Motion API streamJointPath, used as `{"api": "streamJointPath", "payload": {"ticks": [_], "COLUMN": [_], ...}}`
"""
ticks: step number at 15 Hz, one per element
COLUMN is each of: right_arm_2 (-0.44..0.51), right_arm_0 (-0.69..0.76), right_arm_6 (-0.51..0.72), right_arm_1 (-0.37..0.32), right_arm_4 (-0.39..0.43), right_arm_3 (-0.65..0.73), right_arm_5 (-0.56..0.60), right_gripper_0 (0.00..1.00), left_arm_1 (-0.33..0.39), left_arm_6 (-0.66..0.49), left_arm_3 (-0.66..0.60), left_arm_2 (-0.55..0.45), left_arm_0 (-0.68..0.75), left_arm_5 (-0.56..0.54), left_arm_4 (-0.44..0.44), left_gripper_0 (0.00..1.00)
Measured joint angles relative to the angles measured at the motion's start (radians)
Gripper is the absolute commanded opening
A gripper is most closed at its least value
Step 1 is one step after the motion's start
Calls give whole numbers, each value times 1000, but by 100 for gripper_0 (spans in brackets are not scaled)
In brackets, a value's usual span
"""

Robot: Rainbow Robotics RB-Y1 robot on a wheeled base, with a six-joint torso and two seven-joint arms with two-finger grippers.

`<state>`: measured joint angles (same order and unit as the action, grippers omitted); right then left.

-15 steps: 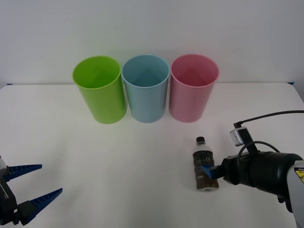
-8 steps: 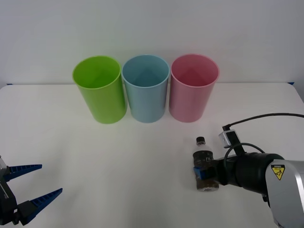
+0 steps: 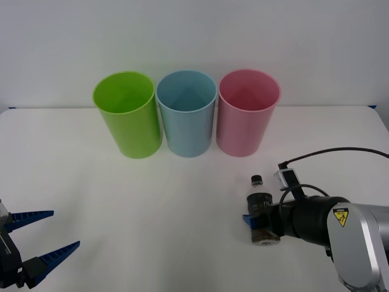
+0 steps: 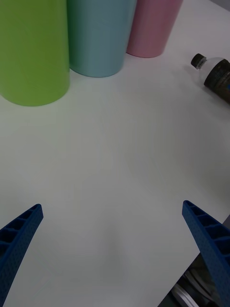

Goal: Put cans in the blue bin and PET bottles in the pink bin and trash in the green bin.

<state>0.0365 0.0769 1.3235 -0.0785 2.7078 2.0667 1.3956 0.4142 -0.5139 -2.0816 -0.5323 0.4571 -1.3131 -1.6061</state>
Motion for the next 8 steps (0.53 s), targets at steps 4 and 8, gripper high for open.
{"api": "streamJointPath", "payload": {"ticks": [4,8], "right_arm_2": [-5,-11], "right_arm_0": [-13,-24], "right_arm_6": [-9,-21], "right_arm_1": [0,0], "right_arm_4": [0,0], "right_arm_3": [-62,-112], "right_arm_5": [-41,-80], "right_gripper_0": [100,100], "left_arm_1": [0,0], "left_arm_6": [0,0], "left_arm_3": [0,0], "left_arm_2": [0,0], "left_arm_0": [0,0], "left_arm_5": [0,0], "left_arm_4": [0,0], "left_gripper_0": [100,100]}}
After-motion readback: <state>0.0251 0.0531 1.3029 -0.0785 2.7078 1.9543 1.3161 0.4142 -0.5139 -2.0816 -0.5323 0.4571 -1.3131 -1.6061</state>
